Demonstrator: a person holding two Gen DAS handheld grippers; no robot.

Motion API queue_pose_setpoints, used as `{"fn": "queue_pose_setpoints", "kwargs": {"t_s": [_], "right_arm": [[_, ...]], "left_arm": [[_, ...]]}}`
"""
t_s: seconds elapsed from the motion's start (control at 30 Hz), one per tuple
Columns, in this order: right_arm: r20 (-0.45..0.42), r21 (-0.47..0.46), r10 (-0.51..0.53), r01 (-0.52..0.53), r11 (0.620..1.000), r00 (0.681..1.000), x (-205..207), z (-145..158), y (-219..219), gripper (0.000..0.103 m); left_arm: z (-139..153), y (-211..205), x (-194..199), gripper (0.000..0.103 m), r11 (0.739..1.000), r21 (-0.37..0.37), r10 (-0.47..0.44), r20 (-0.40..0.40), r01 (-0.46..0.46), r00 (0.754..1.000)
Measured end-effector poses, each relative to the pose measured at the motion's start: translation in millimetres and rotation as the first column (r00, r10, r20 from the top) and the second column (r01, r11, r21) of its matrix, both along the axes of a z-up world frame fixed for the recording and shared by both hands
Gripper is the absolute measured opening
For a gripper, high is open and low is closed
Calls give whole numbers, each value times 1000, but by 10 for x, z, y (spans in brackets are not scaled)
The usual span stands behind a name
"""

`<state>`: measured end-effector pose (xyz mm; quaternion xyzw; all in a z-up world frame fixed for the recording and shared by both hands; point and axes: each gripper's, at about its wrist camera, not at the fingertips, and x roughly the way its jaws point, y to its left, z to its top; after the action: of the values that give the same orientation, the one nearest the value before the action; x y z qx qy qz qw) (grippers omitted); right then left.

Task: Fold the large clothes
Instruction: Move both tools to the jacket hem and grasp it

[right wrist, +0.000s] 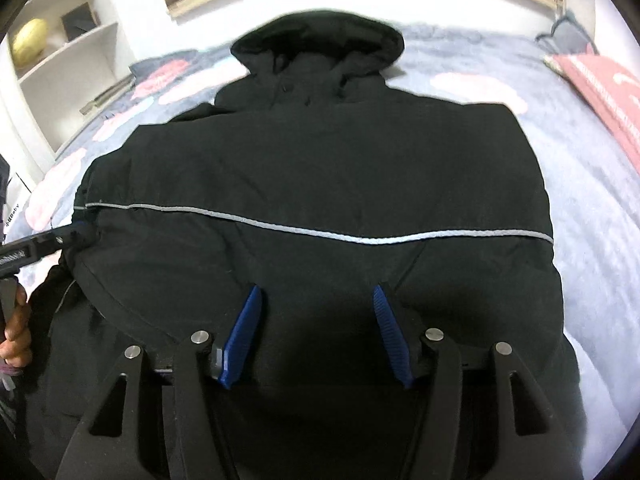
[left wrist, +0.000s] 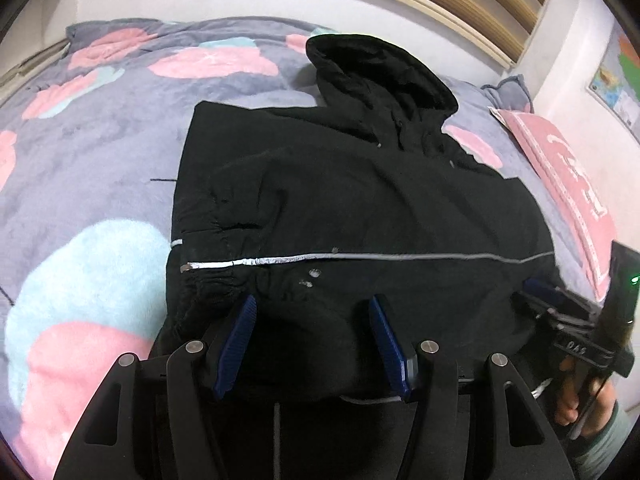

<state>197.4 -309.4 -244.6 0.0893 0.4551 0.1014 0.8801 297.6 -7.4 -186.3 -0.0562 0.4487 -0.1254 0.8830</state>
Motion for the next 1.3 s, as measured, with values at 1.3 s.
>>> {"fn": "queue_pose_setpoints", "kwargs": {"t_s": [1.3], "right_arm": [[-162, 57, -190, 202, 978, 968, 2909, 883, -773, 66]], "left_arm": [[945, -693, 3050, 60, 998, -55, 35, -102, -41, 994]]}}
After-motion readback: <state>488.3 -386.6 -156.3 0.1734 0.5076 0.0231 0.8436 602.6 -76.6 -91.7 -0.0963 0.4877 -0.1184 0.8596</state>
